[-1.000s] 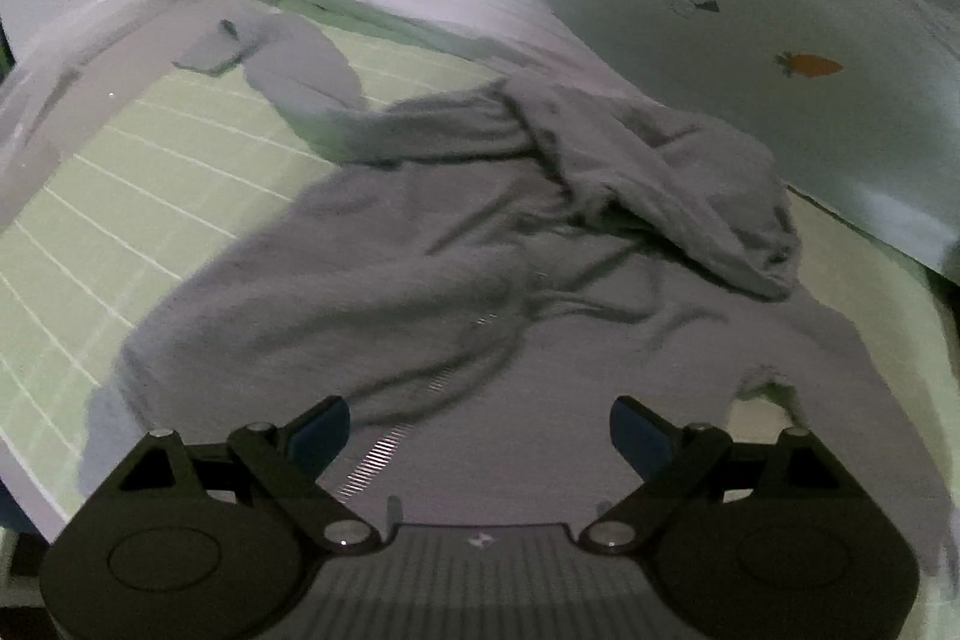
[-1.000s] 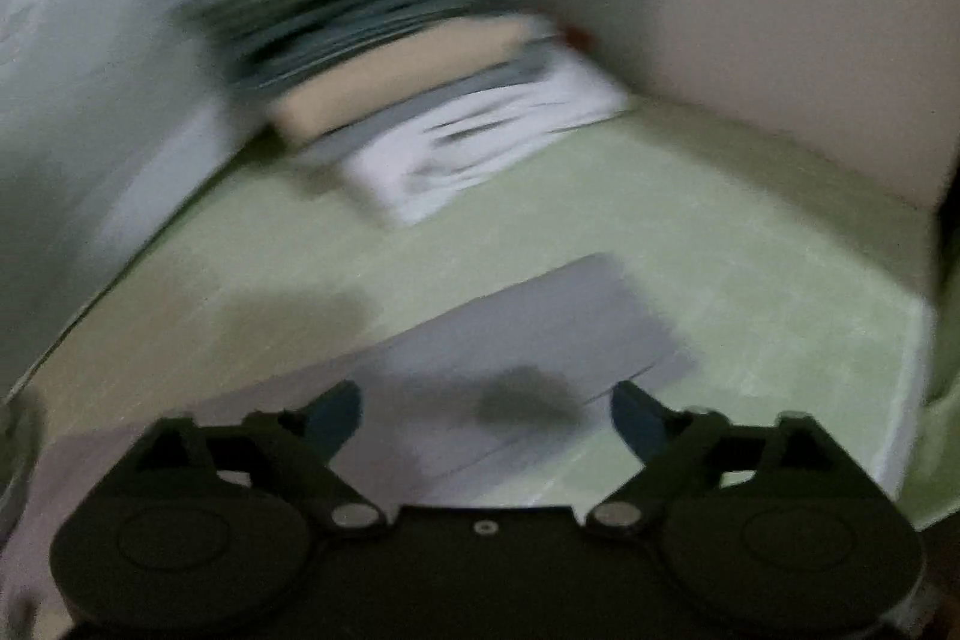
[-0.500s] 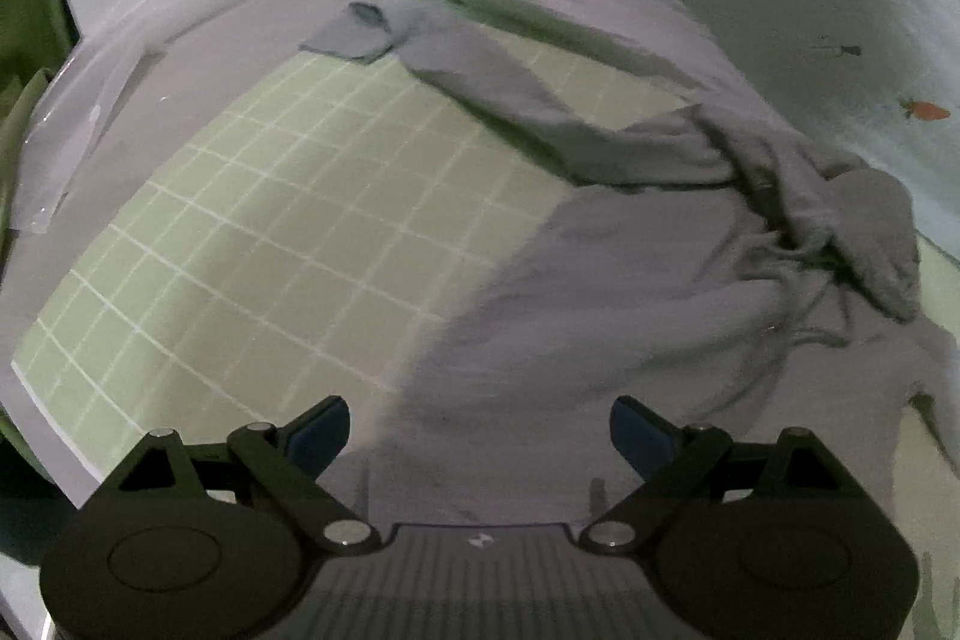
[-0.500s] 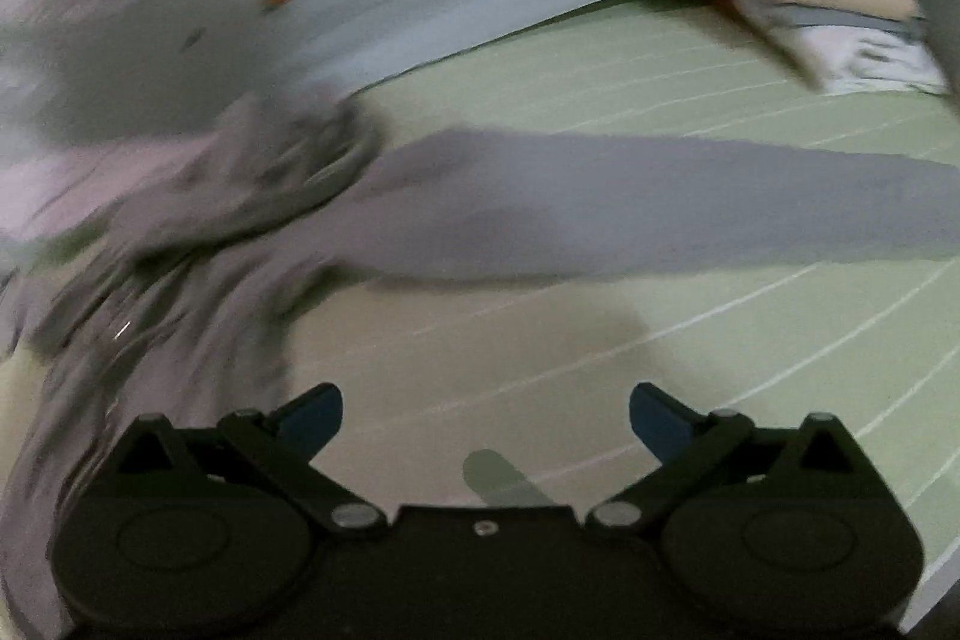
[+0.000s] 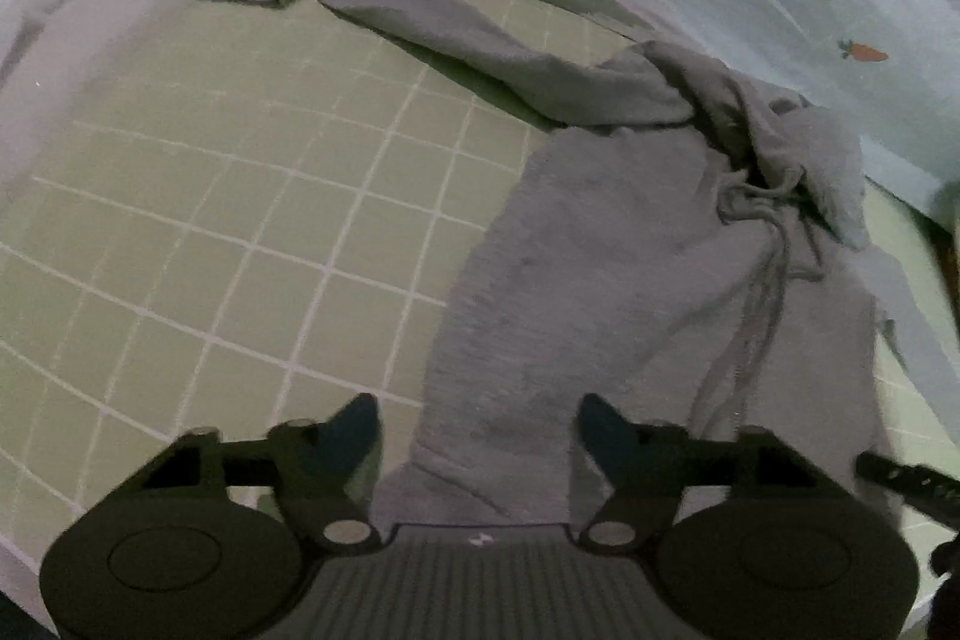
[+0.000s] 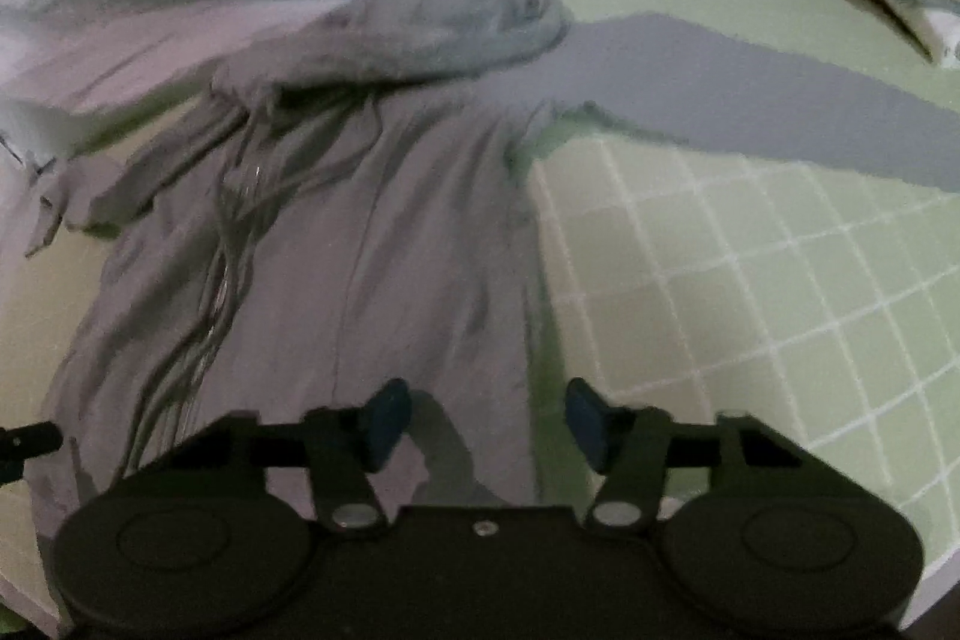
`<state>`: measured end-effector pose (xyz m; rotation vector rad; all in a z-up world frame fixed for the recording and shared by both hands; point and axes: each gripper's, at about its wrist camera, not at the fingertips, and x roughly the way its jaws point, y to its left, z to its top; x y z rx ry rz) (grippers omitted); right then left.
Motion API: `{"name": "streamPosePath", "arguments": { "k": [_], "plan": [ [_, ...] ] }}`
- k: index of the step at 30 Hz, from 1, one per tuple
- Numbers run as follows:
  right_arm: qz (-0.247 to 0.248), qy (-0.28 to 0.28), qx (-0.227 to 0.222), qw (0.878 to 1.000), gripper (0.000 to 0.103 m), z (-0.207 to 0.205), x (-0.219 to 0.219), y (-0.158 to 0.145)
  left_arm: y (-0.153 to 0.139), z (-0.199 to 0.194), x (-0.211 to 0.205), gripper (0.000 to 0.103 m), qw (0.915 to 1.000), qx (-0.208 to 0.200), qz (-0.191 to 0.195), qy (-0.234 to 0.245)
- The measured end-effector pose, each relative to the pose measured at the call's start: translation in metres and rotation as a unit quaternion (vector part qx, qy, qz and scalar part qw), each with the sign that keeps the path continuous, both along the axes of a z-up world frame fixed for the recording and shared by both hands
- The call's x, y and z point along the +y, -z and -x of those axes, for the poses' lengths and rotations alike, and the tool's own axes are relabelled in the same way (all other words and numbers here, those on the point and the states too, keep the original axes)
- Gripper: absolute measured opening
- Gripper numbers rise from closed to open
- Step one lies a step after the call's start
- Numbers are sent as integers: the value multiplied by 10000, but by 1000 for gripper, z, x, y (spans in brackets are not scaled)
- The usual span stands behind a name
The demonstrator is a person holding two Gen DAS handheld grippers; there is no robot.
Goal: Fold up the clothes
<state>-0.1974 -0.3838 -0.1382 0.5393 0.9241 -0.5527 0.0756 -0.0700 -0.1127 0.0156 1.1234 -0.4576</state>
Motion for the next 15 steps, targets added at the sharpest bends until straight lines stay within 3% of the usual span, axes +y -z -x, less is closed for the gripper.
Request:
{"name": "streamPosePath", "arguments": {
  "k": [3, 6, 7, 10, 15],
  "plan": [
    [27, -93, 116, 9999, 39, -2, 1, 1, 5, -3, 0, 53, 9998, 102, 112, 109],
    [-90, -166, 101, 9998, 14, -3, -4, 0, 9, -3, 1, 41, 9996, 160, 217, 99],
    [-91, -197, 73, 9997, 11, -1, -5, -1, 8, -2, 1, 36, 9995, 176, 255, 67],
    [-23, -295, 24, 9996, 8, 3, -6, -1, 5, 5, -1, 26, 9995, 174, 282, -11],
    [-30, -233, 48, 9997, 7, 17, -25, 1, 3, 25, -14, 24, 9992, 255, 272, -172]
  ]
}}
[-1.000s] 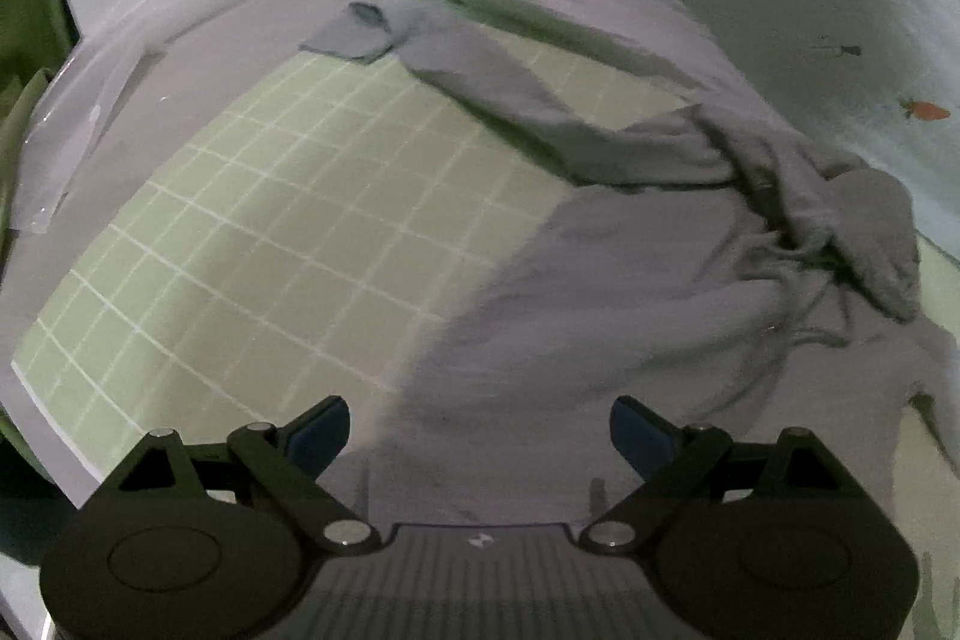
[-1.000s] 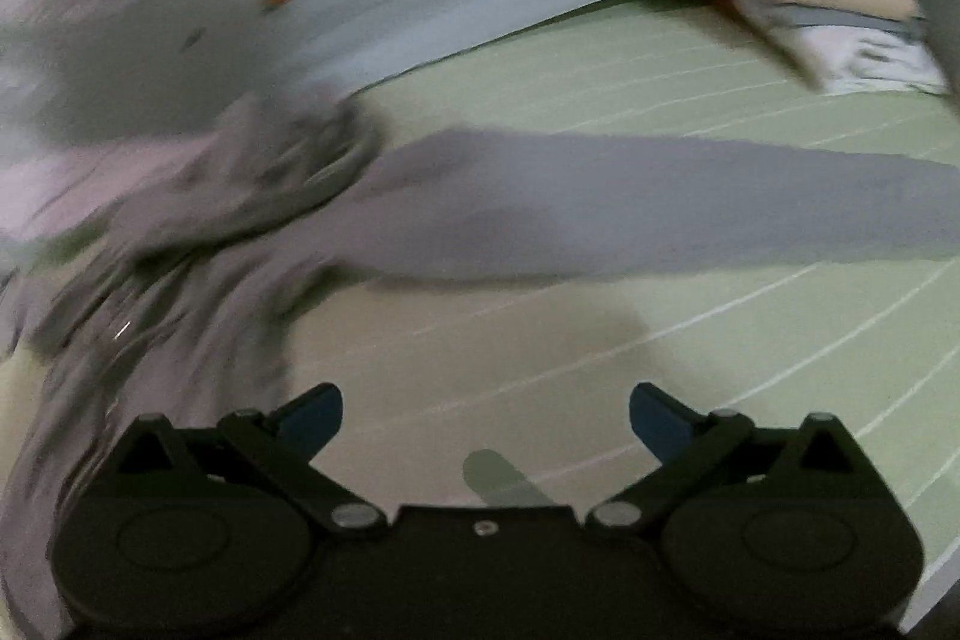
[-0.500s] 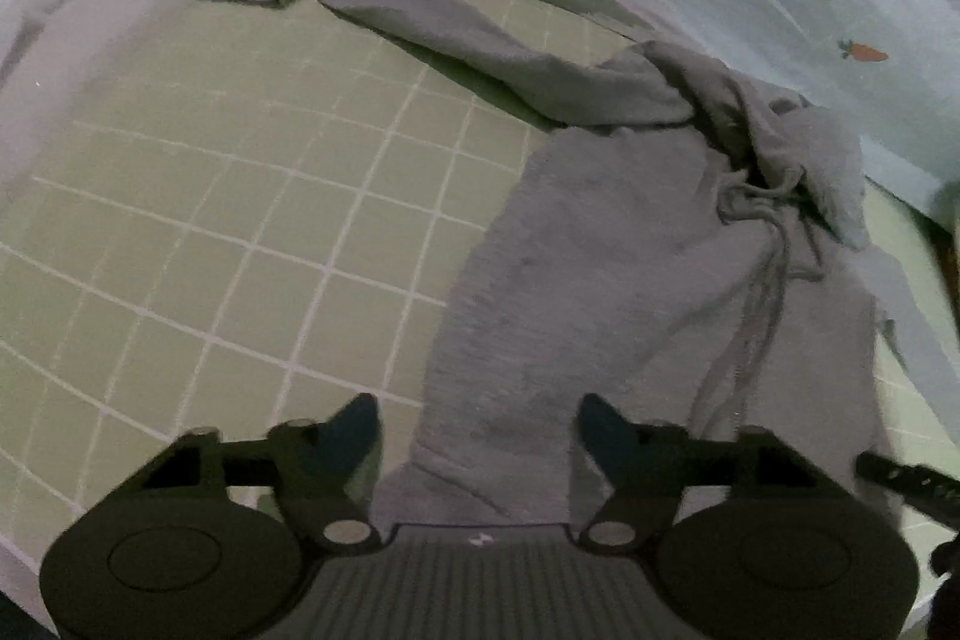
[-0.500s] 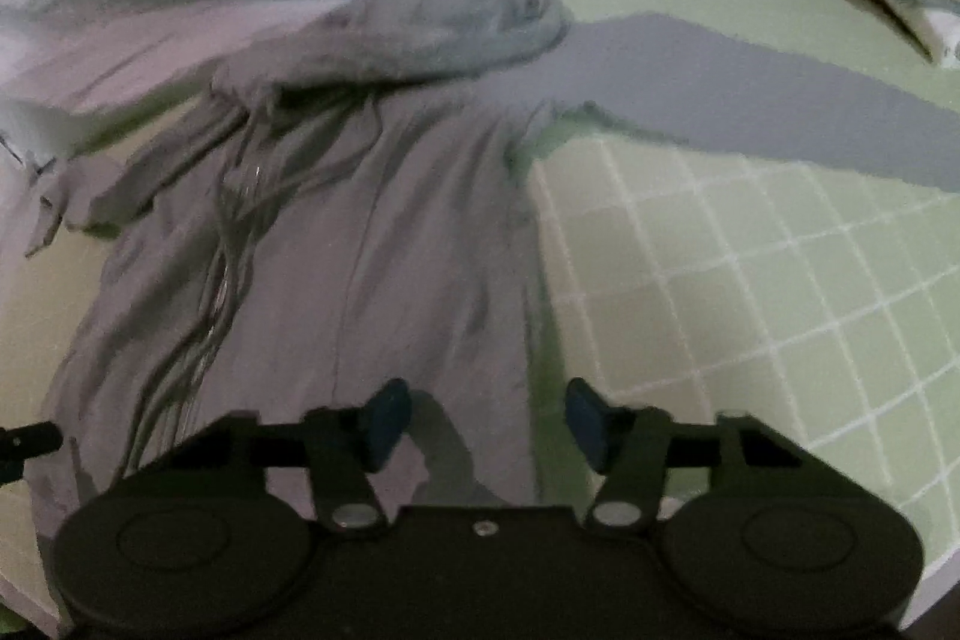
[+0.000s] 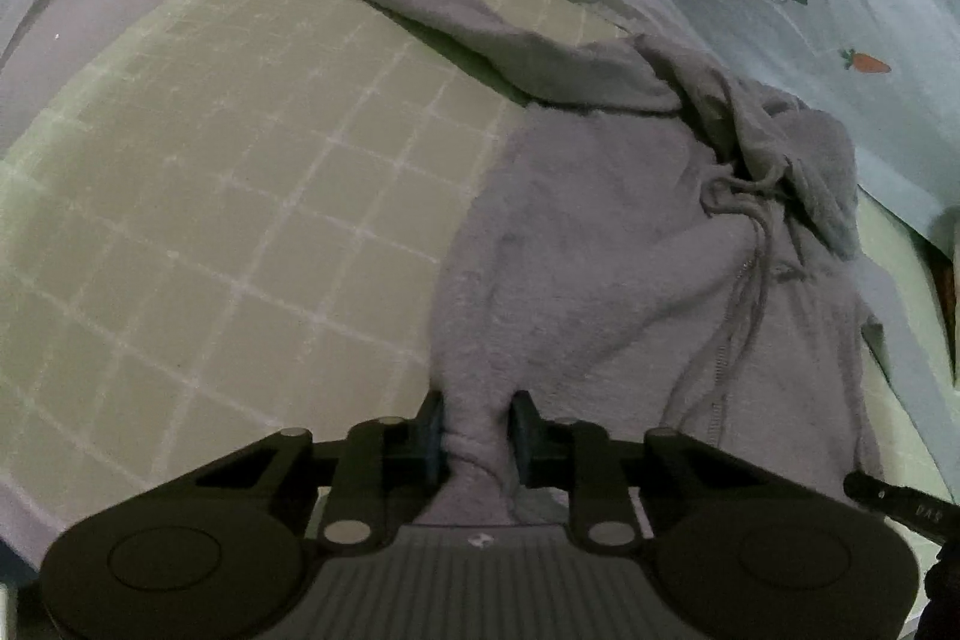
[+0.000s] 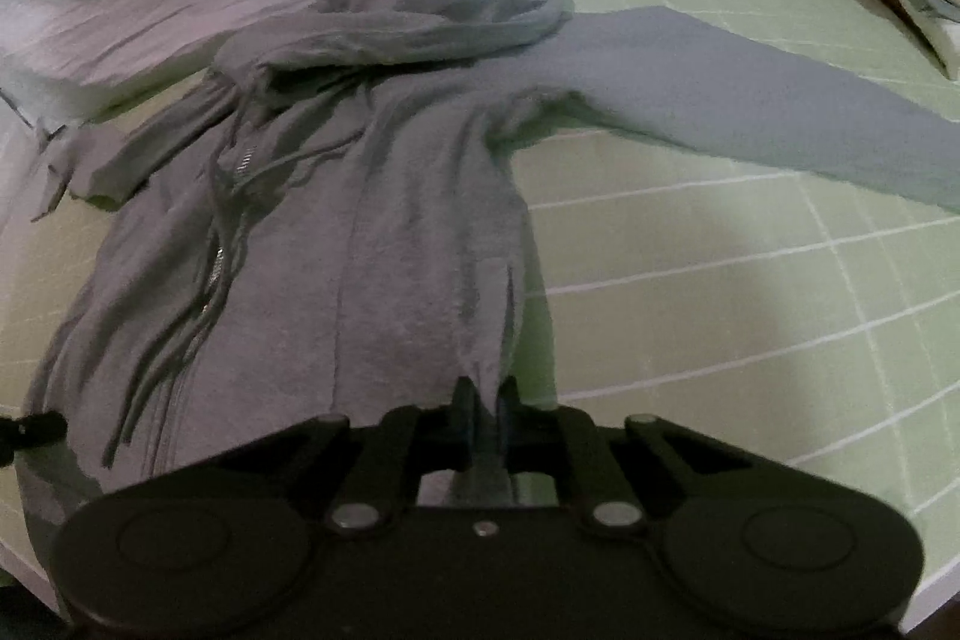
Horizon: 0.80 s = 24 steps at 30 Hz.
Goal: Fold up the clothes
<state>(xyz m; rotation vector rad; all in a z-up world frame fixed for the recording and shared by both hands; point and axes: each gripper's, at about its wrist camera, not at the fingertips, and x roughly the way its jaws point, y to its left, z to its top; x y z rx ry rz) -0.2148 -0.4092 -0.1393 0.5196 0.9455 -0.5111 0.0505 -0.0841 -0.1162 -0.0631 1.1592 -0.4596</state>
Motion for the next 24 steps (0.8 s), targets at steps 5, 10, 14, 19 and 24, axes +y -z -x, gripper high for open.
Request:
{"name": "streamPosePath", "arguments": {
  "k": [5, 10, 14, 19, 24],
  "plan": [
    [-6, 169, -21, 9999, 7, 22, -34, 2, 0, 36, -30, 25, 9999, 45, -32, 96],
    [14, -18, 22, 10000, 8, 36, -47, 4, 0, 61, -48, 27, 9999, 17, -123, 17],
    [134, -251, 33, 9996, 10, 29, -34, 4, -3, 72, -38, 32, 9997, -8, -196, -158],
    [375, -333, 211, 9985, 20, 20, -25, 1, -11, 63, -20, 58, 9981, -26, -258, -554],
    [380, -88, 307, 9988, 35, 12, -21, 1, -23, 28, 1, 71, 9966, -344, -434, -606]
  ]
}}
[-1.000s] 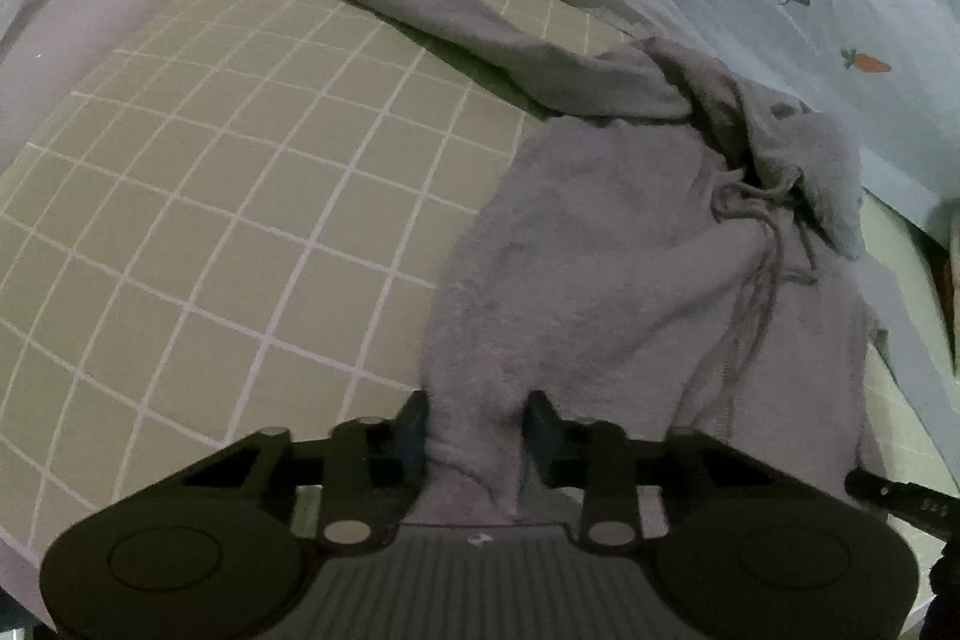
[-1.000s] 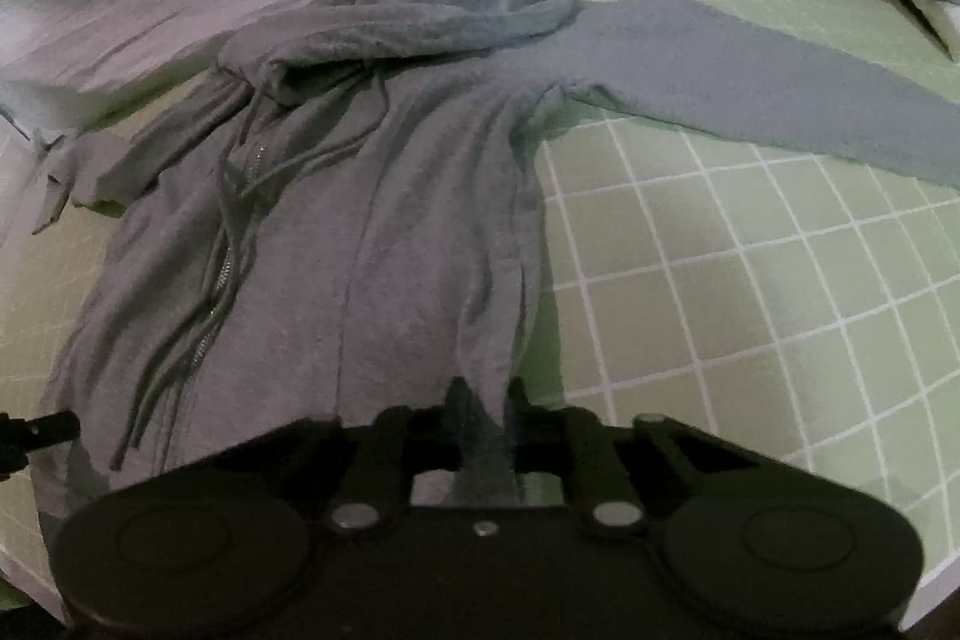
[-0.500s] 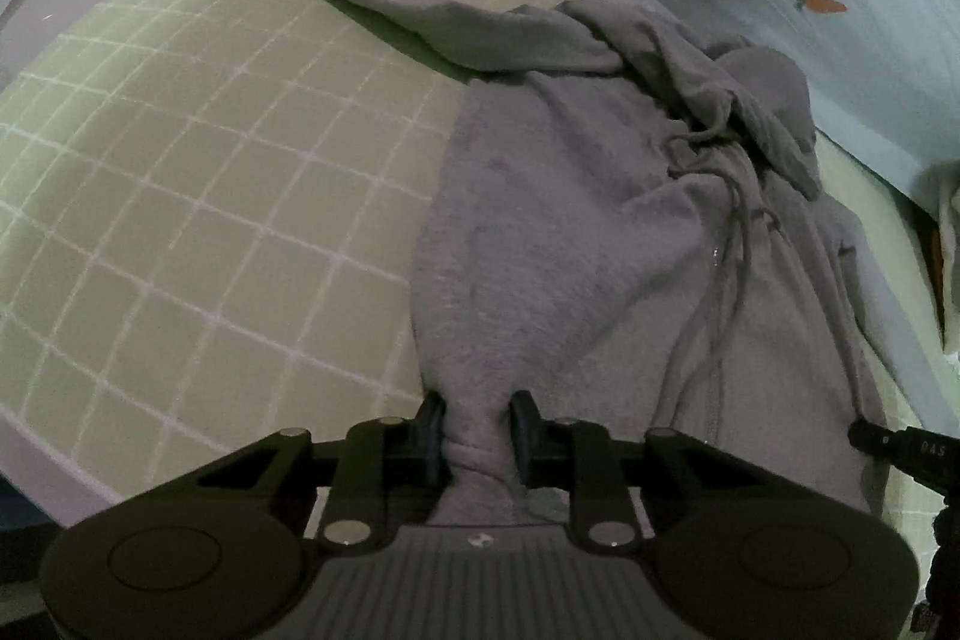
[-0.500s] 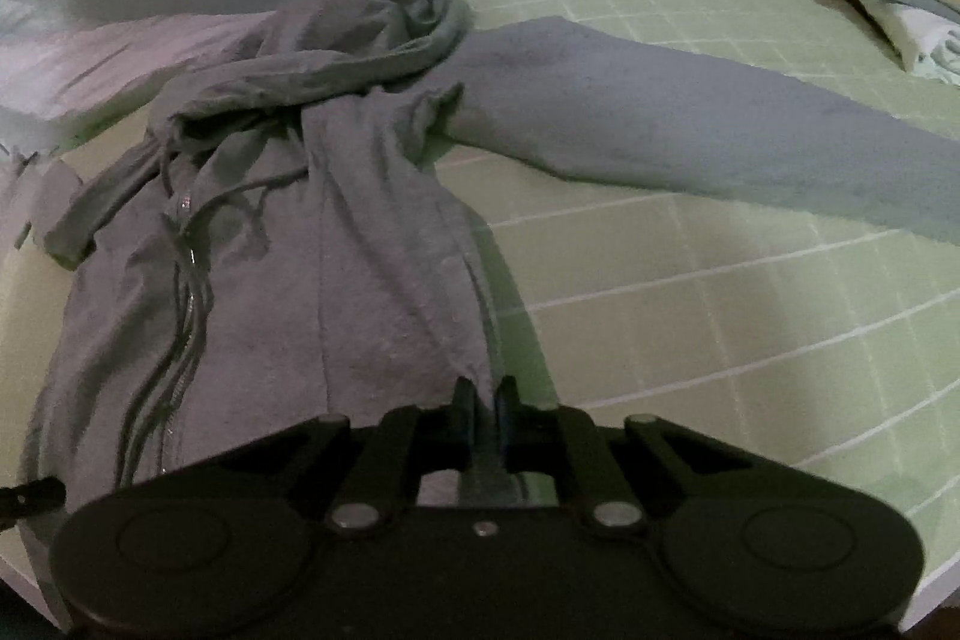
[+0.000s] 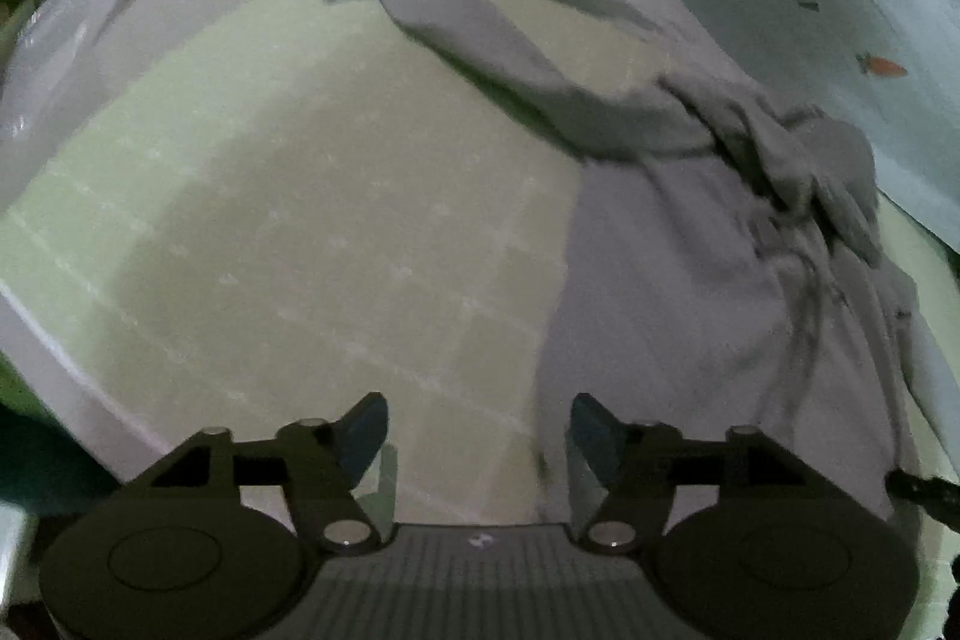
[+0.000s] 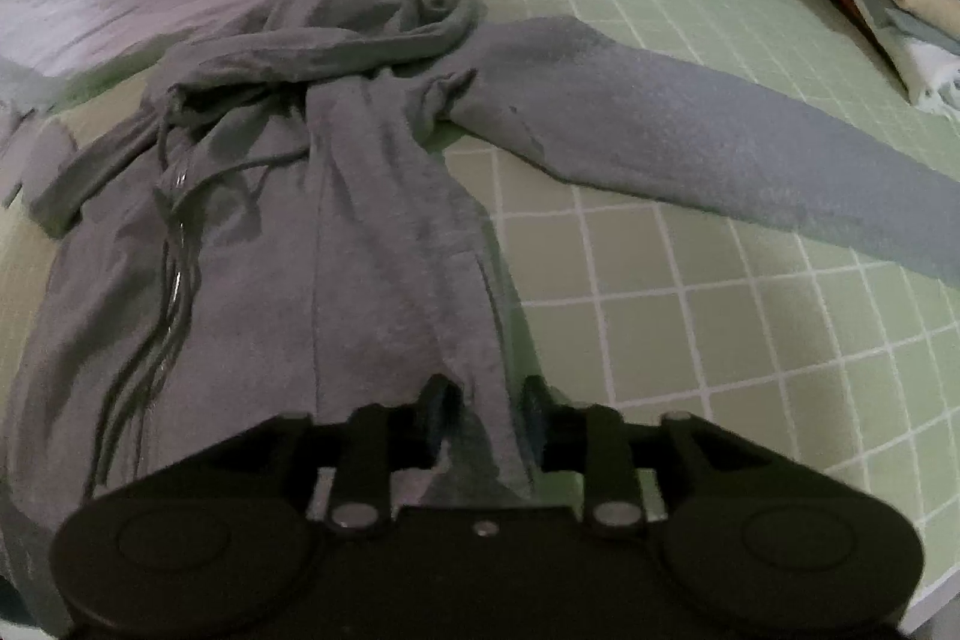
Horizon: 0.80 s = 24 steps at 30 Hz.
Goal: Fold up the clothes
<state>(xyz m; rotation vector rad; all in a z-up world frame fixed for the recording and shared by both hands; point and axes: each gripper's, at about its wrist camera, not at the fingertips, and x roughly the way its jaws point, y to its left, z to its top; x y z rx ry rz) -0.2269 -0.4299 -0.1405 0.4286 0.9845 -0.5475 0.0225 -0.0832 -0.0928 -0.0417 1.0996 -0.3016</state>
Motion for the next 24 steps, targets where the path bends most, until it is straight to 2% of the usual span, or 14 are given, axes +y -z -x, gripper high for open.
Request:
{"name": "streamPosePath", "arguments": {
  "k": [5, 6, 7, 9, 10, 14, 18, 21, 24],
  "plan": [
    [375, 438, 256, 9980, 52, -10, 10, 1, -8, -43, 27, 76, 9997, -204, -110, 56],
    [485, 586, 328, 9966, 61, -11, 11, 2, -10, -52, 33, 76, 9996, -241, -133, 67],
    [604, 737, 407, 9946, 75, -12, 12, 2, -11, -60, 39, 76, 9995, -252, -157, 70],
    [804, 1035, 620, 9894, 94, -15, 10, 6, -9, -85, 53, 76, 9996, -244, -160, 51],
    [800, 1151, 662, 9879, 99, -16, 8, 7, -9, -96, 59, 76, 9996, -237, -155, 53],
    [824, 1653, 736, 9800, 100, -20, 6, 5, -9, -141, 80, 76, 9992, -322, -219, 135],
    [1078, 2363, 392, 9649, 101, -37, 22, -8, -6, -189, 96, 76, 9991, -380, -132, 99],
    [877, 2612, 62, 9613, 101, -59, 35, -11, -1, -229, 99, 76, 9993, -366, 25, -11],
    [799, 2661, 123, 9606, 101, -90, 44, -8, 5, -265, 93, 76, 9990, -424, 105, 65]
  ]
}}
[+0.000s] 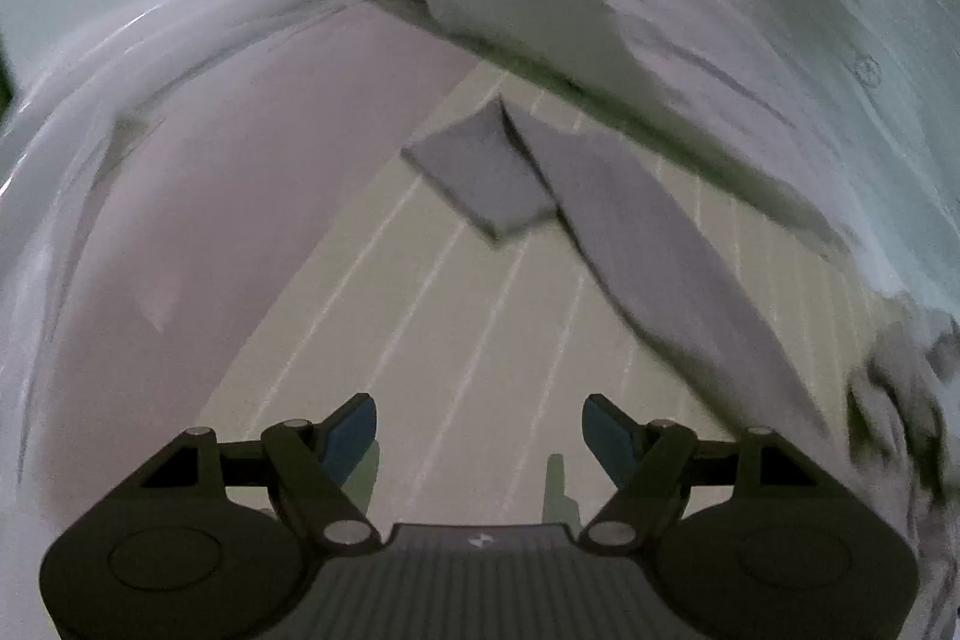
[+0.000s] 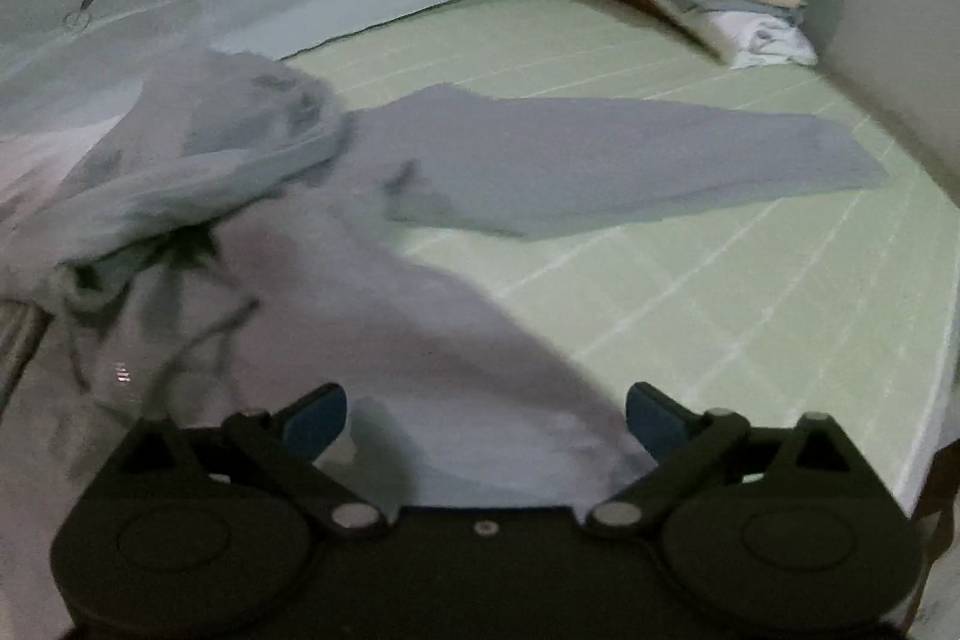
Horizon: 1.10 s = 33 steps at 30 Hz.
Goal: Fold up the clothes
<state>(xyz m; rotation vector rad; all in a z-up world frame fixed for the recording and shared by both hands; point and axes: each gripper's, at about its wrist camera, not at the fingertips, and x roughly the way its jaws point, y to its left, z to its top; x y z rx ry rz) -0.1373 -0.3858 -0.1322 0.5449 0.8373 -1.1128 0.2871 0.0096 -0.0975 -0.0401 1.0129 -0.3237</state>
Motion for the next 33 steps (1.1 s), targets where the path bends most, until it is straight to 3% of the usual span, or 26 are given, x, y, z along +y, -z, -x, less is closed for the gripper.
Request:
{"name": "streamPosePath", "arguments": {
  "k": [3, 5, 8, 14, 15, 16, 17, 21, 24, 31, 33],
  "plan": [
    [-296, 14, -26, 9996, 101, -28, 1, 7, 7, -36, -6, 76, 9998, -82, 180, 21],
    [-212, 32, 312, 9993, 103, -46, 2, 12, 14, -58, -10, 76, 9994, -76, 323, -42],
    [-119, -50, 465, 9988, 103, -62, 1, 11, 24, -84, -16, 71, 9992, -18, 371, -120],
    [-158, 39, 385, 9991, 103, -70, -1, 10, 29, -92, -29, 39, 9994, -241, 153, 185],
    [-149, 68, 353, 9992, 103, -71, 0, 10, 29, -93, -32, 31, 9993, -278, 117, 235],
    [-139, 85, 320, 9994, 103, -70, 0, 11, 30, -94, -34, 16, 9991, -315, 80, 286],
    [-129, 99, 288, 9995, 103, -70, 1, 12, 31, -96, -36, 9, 9988, -347, 53, 336],
    [-114, 105, 167, 9997, 103, -67, 2, 13, 29, -91, -33, 6, 9989, -364, -1, 312],
    [-98, 62, 107, 9999, 103, -65, 2, 13, 16, -80, -19, 5, 9978, -598, -261, 146],
    [49, -182, 413, 9990, 101, -69, 11, 6, -19, -38, 64, 5, 9885, -1037, -1038, -352],
    [286, -288, 400, 9984, 100, -71, 25, -5, -24, -26, 91, 5, 9857, -1062, -1177, -578]
  ]
}}
